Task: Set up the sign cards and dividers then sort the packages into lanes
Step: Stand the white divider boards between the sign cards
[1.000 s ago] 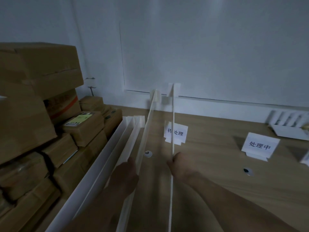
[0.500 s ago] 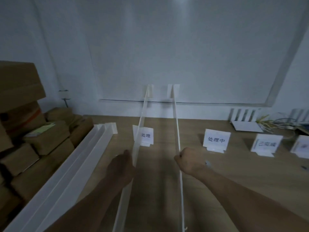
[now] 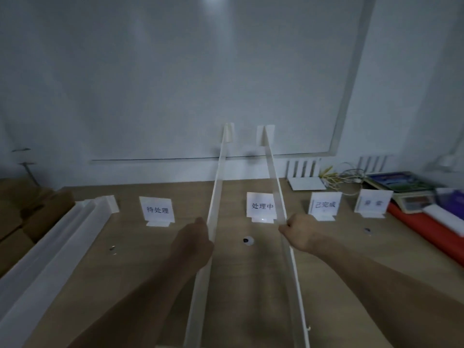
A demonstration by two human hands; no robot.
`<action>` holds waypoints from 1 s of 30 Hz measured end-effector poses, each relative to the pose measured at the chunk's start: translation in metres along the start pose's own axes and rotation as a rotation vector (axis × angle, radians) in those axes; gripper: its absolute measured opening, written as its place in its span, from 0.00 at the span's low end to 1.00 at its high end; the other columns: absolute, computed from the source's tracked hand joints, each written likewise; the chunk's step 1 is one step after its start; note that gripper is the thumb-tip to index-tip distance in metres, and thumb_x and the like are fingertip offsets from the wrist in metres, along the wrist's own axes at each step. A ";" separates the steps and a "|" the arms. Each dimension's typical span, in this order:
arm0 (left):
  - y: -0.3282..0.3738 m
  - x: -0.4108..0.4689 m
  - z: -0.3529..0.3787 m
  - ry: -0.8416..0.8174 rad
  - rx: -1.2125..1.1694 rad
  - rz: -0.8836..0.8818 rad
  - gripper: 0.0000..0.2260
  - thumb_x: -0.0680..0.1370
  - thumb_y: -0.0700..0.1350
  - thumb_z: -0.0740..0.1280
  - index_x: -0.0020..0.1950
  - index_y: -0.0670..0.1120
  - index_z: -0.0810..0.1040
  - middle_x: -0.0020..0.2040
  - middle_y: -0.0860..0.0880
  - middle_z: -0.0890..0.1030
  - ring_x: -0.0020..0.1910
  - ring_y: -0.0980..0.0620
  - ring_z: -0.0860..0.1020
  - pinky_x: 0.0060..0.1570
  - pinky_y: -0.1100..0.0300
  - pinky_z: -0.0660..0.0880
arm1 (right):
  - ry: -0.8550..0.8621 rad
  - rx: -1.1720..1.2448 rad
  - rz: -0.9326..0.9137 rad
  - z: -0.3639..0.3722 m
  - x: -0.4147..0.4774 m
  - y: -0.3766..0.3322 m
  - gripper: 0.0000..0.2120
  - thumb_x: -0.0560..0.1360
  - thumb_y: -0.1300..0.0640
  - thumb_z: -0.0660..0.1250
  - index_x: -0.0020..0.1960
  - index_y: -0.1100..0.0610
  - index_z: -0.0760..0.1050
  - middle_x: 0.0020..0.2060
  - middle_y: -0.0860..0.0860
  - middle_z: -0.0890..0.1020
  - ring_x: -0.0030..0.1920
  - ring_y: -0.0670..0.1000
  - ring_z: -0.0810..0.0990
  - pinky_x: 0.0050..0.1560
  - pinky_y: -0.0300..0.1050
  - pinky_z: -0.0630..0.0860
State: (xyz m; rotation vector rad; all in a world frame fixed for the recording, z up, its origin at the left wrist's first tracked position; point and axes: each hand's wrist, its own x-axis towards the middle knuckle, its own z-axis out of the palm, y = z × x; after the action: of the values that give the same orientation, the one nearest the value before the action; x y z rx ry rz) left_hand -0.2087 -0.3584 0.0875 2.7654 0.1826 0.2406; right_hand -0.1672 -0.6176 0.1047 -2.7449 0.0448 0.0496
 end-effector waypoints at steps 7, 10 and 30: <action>0.046 0.024 0.030 -0.040 -0.095 0.178 0.10 0.77 0.43 0.68 0.56 0.43 0.71 0.49 0.47 0.77 0.47 0.47 0.78 0.44 0.56 0.76 | 0.056 -0.001 0.139 -0.026 -0.009 0.058 0.16 0.79 0.50 0.63 0.37 0.57 0.77 0.36 0.53 0.78 0.43 0.55 0.78 0.41 0.42 0.68; 0.068 0.027 0.042 -0.063 -0.096 0.230 0.12 0.76 0.45 0.69 0.56 0.42 0.71 0.51 0.44 0.79 0.49 0.42 0.79 0.46 0.53 0.76 | 0.048 -0.003 0.185 -0.031 -0.010 0.083 0.16 0.80 0.50 0.62 0.40 0.59 0.79 0.41 0.57 0.81 0.46 0.56 0.79 0.40 0.42 0.68; 0.274 0.031 0.129 -0.057 -0.023 0.091 0.08 0.77 0.41 0.65 0.49 0.44 0.65 0.56 0.42 0.80 0.42 0.50 0.73 0.38 0.58 0.69 | 0.004 -0.031 0.156 -0.120 0.063 0.335 0.19 0.79 0.50 0.64 0.31 0.55 0.73 0.32 0.51 0.77 0.36 0.50 0.76 0.33 0.42 0.66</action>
State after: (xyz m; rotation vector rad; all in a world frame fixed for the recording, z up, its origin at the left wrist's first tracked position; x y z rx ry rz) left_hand -0.1272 -0.6518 0.0722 2.7569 0.0396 0.1855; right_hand -0.1141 -0.9740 0.0834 -2.7665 0.2619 0.0886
